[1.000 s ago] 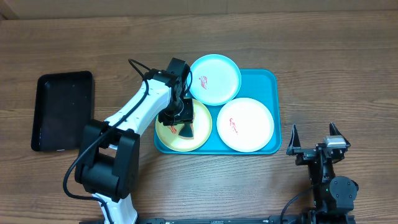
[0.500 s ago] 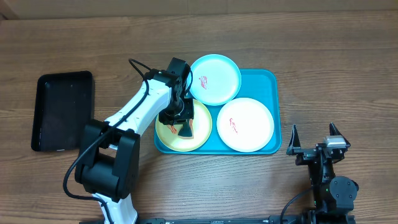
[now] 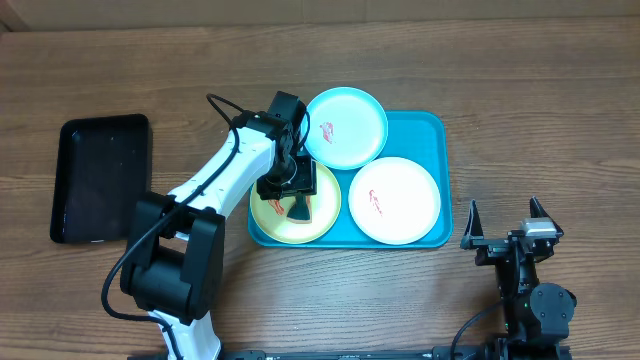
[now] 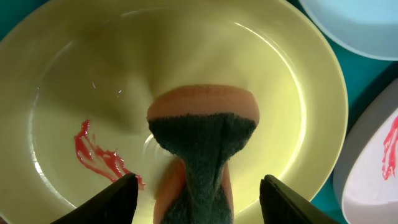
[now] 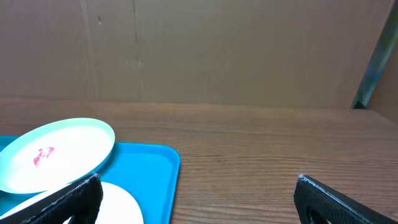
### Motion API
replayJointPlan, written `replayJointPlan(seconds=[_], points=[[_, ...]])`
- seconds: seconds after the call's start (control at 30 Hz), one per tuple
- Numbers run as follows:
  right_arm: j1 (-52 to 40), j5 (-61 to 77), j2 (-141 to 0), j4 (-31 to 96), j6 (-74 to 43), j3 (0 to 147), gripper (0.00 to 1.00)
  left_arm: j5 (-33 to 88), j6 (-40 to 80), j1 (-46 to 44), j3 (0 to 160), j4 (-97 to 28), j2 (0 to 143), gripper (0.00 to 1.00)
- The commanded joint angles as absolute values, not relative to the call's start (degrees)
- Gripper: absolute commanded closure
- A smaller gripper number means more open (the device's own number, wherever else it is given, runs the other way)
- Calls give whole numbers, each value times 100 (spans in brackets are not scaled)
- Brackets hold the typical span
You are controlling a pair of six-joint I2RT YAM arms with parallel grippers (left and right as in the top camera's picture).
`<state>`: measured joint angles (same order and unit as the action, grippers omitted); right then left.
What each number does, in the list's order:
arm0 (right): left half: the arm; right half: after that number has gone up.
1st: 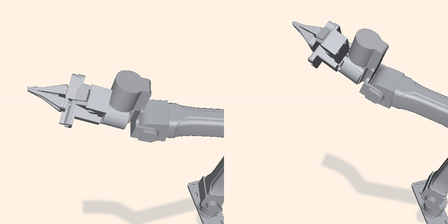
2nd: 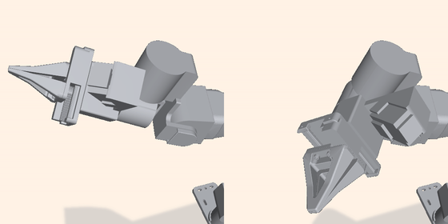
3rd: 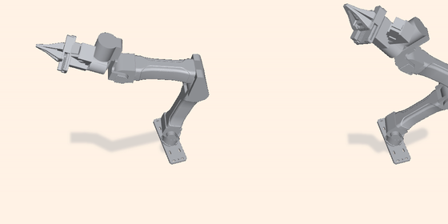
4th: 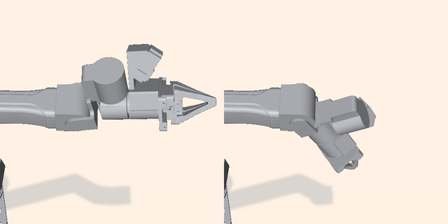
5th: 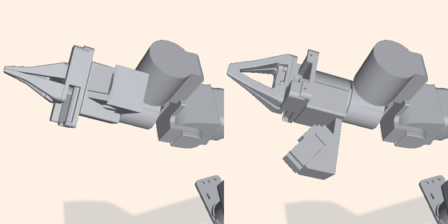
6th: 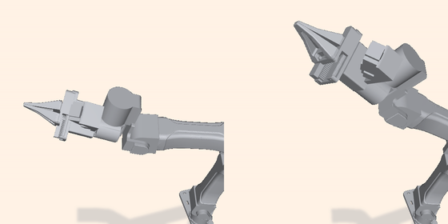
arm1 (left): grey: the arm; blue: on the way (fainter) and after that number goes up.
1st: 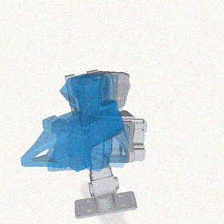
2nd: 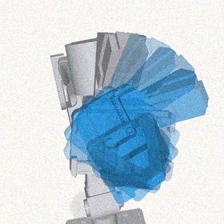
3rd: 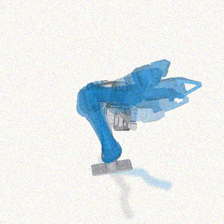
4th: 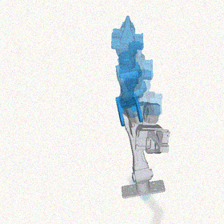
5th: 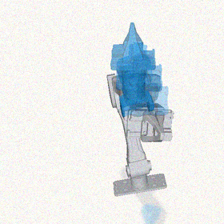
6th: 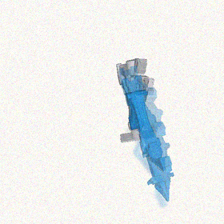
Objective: Clean dirty plates on tray and stack at the side
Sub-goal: 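Scrub the red smear on the yellow-green plate with the sponge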
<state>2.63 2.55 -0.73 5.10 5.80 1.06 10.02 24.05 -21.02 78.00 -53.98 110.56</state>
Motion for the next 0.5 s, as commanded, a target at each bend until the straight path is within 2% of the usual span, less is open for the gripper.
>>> replayJointPlan(seconds=[0.0,0.2,0.27,0.33,0.4,0.47], points=[[285,242,-16,467,585,47,0,1011,2423,-2224,7797,-5367,11179,37],[285,244,-16,467,585,47,0,711,2451,-2495,7797,-5245,11430,42],[285,242,-16,467,585,47,0,600,2482,-2545,7797,-5269,11504,51],[285,244,-16,467,585,47,0,554,2580,-2556,7797,-5308,11572,65],[285,242,-16,467,585,47,0,543,2578,-2554,7797,-5319,11614,72],[285,244,-16,467,585,47,0,491,2576,-2552,7797,-5328,11625,83]])
